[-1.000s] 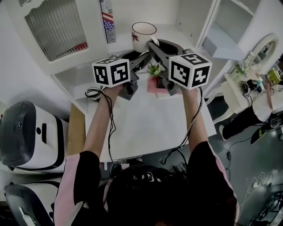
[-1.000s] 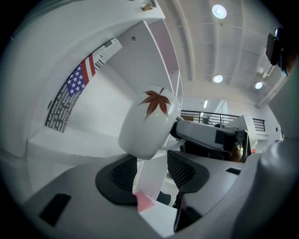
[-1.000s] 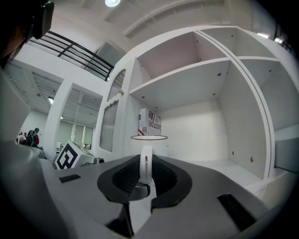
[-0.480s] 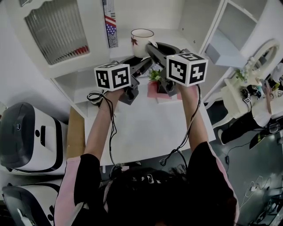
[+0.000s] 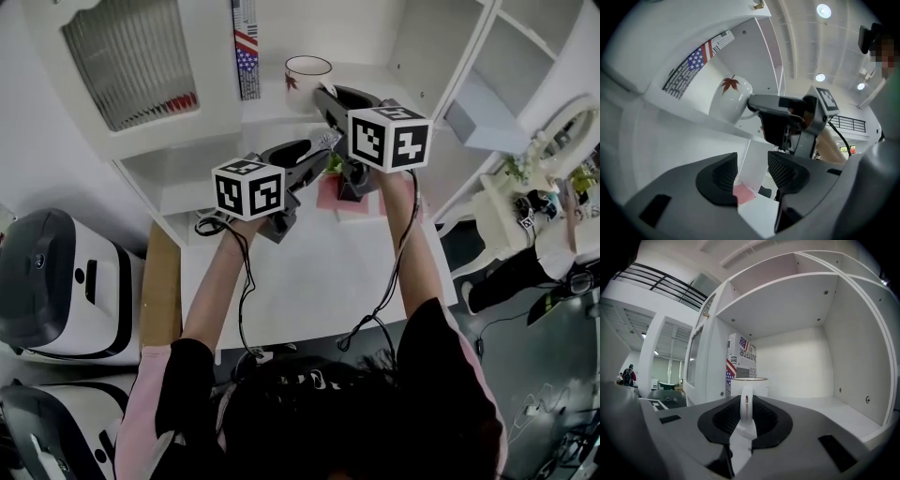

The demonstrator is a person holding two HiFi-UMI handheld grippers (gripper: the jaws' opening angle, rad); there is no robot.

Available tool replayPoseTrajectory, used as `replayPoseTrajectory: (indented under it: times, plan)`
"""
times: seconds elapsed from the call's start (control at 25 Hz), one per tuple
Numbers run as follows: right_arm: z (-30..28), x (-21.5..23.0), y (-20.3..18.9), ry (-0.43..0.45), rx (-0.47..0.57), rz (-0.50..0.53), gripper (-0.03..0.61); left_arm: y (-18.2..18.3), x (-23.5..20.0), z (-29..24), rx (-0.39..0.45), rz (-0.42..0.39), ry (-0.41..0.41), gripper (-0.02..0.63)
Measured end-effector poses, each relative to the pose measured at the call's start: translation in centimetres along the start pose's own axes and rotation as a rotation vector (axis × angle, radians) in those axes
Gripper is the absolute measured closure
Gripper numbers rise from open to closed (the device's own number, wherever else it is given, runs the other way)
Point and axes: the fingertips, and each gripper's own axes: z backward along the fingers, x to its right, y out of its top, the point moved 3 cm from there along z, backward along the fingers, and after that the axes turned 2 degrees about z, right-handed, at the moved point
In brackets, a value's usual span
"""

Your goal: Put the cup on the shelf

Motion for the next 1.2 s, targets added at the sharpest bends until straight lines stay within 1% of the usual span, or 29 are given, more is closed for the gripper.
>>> replayPoseTrajectory:
  times: [0.24,0.36,0.48,0.72,1.0,1.08,1.2]
  plan:
    - [-1.9,1.3,-0.2,-0.039,-0.025,-0.009,0.494,-4.6,0.4,1.9,-0.051,0.014,0.021,0.399]
    - [-2.8,1.5,-0.1,-0.05,-0.034,-0.009,0.494,-6.0,0.6,3.2,-0.059,0.009,0.041,0.399]
    - [-3.5,1.8,0.0,-0.059,-0.043,-0.006,0.494,-6.7,0.9,4.3,-0.058,0.006,0.06,0.399]
    - [-4.0,1.9,0.0,-0.082,-0.062,0.026,0.492,-7.6,1.6,5.9,-0.051,0.01,0.069,0.399]
    - [-3.8,1.6,0.1,-0.1,-0.03,0.065,0.486,-7.7,1.5,7.8,-0.014,0.026,0.106,0.399]
    - [-3.7,1.5,0.4,-0.105,-0.005,0.079,0.468,-8.0,1.4,8.4,-0.009,0.032,0.12,0.399]
    - [-3.1,1.4,0.7,-0.104,0.014,0.069,0.451,-8.4,1.4,9.3,-0.003,0.042,0.135,0.399]
